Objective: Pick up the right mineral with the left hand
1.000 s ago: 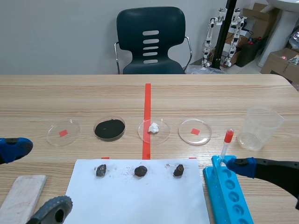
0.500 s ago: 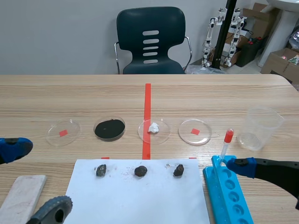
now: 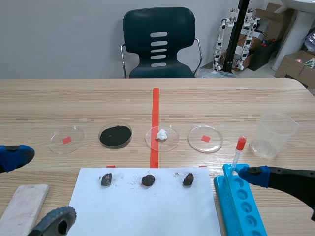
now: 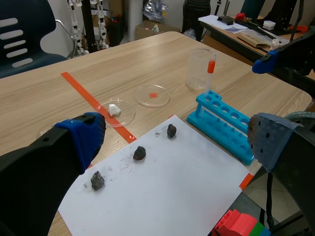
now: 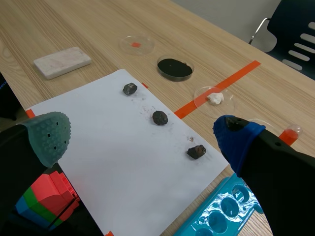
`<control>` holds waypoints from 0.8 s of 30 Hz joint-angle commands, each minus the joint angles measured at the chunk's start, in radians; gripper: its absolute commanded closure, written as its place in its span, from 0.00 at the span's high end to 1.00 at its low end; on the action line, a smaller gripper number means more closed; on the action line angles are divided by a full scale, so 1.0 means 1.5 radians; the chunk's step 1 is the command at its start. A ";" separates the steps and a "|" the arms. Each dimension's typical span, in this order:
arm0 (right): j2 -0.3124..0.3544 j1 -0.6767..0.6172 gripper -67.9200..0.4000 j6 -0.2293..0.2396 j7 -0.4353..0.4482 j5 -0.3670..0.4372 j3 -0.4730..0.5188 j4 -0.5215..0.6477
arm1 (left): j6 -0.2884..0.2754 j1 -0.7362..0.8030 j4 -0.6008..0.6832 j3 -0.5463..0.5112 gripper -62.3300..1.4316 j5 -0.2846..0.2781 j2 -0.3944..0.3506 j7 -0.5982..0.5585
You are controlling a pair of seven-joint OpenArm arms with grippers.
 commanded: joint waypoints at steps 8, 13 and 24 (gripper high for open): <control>-0.002 0.001 0.89 -0.003 0.010 0.007 0.007 0.015 | -0.001 -0.022 0.007 0.004 0.97 -0.082 -0.039 0.027; -0.002 0.001 0.89 -0.003 0.010 0.007 0.007 0.015 | -0.004 -0.075 0.007 0.004 0.97 -0.173 -0.049 0.146; -0.002 0.001 0.89 -0.003 0.010 0.007 0.007 0.015 | -0.011 -0.239 0.007 0.033 0.97 -0.328 -0.048 0.514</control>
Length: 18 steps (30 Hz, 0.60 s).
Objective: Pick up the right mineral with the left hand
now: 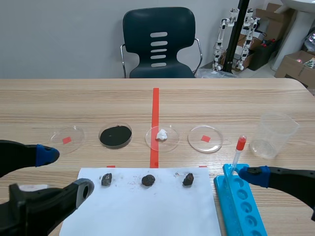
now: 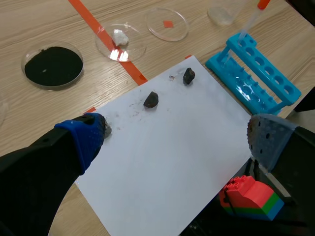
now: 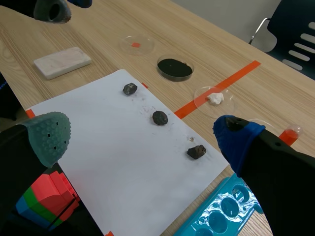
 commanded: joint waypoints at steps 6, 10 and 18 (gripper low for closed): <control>-0.002 0.001 0.89 -0.003 0.010 0.007 0.007 0.015 | 0.108 -0.115 0.008 0.084 0.97 -0.115 0.003 0.133; -0.002 0.001 0.89 -0.003 0.010 0.007 0.007 0.015 | 0.160 -0.189 0.008 0.138 0.97 -0.159 -0.001 0.157; -0.002 0.001 0.89 -0.003 0.010 0.007 0.007 0.015 | 0.186 -0.305 0.008 0.249 0.97 -0.159 -0.015 0.174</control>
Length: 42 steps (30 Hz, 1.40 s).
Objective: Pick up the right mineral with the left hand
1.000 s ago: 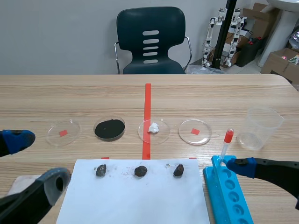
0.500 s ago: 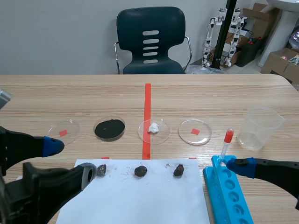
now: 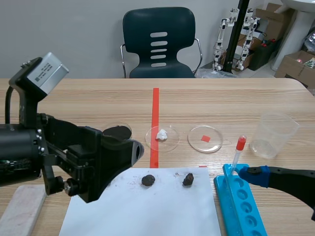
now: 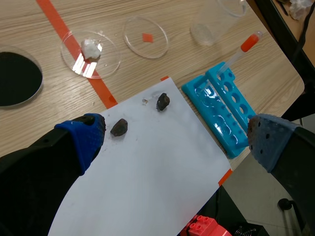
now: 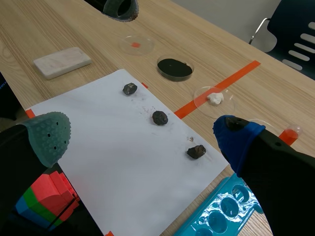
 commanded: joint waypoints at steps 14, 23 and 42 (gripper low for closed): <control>-0.002 0.001 0.89 -0.003 0.010 0.007 0.007 0.015 | 0.138 -0.236 -0.012 0.240 0.96 0.092 0.038 0.096; -0.002 0.001 0.89 -0.003 0.010 0.007 0.007 0.015 | 0.299 -0.410 -0.126 0.451 0.96 0.098 0.126 0.094; -0.002 0.001 0.89 -0.003 0.010 0.007 0.007 0.015 | 0.345 -0.575 -0.408 0.625 0.96 0.092 0.354 0.090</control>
